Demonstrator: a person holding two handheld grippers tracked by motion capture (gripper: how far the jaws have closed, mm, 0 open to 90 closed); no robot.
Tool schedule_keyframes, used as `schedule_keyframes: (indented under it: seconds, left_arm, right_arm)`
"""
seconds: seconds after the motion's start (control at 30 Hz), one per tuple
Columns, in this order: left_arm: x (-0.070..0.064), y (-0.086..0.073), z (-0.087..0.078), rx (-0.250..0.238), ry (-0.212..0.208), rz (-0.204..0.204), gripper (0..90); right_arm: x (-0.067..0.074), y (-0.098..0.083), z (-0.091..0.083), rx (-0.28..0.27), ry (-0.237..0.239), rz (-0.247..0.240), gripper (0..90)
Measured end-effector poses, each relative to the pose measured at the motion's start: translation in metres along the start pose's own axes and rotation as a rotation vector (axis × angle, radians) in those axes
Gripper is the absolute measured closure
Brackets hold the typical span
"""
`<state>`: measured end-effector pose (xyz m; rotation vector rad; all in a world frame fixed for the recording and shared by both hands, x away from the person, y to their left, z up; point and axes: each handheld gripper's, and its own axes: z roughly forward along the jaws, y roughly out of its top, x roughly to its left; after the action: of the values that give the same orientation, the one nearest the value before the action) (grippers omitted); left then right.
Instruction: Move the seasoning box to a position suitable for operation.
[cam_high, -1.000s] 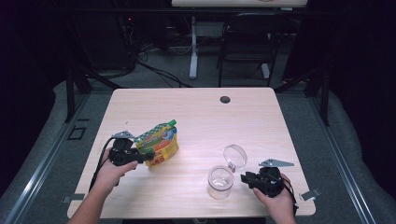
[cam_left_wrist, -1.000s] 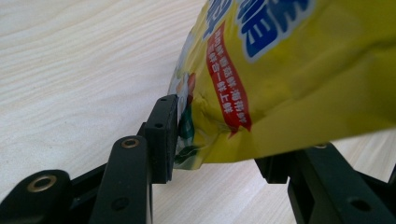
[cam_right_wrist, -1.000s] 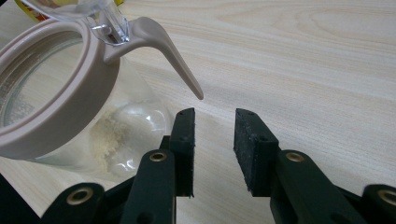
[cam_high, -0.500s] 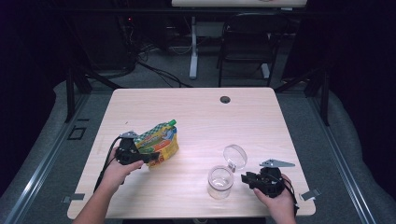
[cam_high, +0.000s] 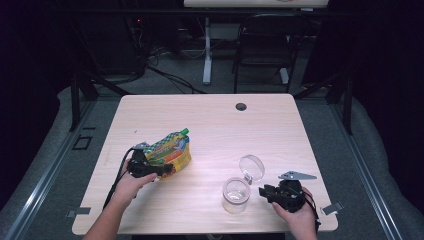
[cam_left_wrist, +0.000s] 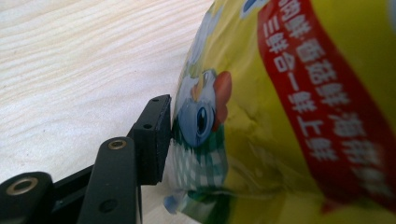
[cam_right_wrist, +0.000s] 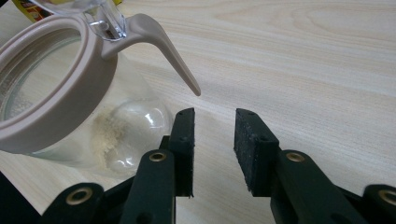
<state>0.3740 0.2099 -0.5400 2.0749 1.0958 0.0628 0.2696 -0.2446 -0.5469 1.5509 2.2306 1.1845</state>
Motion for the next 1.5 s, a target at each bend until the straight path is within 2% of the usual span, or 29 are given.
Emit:
schedule_keyframes:
  seconds: [0.17, 0.43, 0.83, 1.03, 1.1, 1.2, 1.4, 1.5]
  left_arm:
    - [0.001, -0.002, 0.003, -0.007, 0.000, 0.002, 50.2]
    - [-0.005, -0.003, 0.007, -0.009, 0.031, 0.046, 57.7]
    - [-0.011, -0.004, 0.009, -0.023, 0.066, 0.078, 62.1]
    - [-0.014, -0.007, 0.008, -0.021, 0.048, 0.080, 63.7]
    - [-0.016, -0.008, 0.007, -0.019, 0.048, 0.095, 64.1]
    - [-0.019, -0.012, 0.006, -0.022, 0.031, 0.088, 64.4]
    - [-0.027, -0.018, 0.002, -0.012, 0.027, 0.115, 64.4]
    - [-0.034, -0.024, -0.002, -0.005, 0.030, 0.142, 64.5]
  right_arm:
    - [0.000, -0.001, -0.001, -0.001, -0.004, 0.004, 69.1]
    - [-0.001, -0.003, -0.002, 0.000, -0.006, 0.008, 69.1]
    - [-0.001, -0.004, -0.002, -0.001, -0.005, 0.012, 69.0]
    - [-0.001, -0.004, -0.002, 0.003, -0.005, 0.012, 69.1]
    - [-0.001, -0.004, -0.002, 0.003, -0.006, 0.013, 69.1]
    - [-0.002, -0.004, -0.002, 0.004, -0.005, 0.015, 69.1]
    - [-0.002, -0.005, -0.002, 0.007, -0.003, 0.013, 69.1]
    - [-0.002, -0.005, -0.002, 0.005, -0.003, 0.013, 69.1]
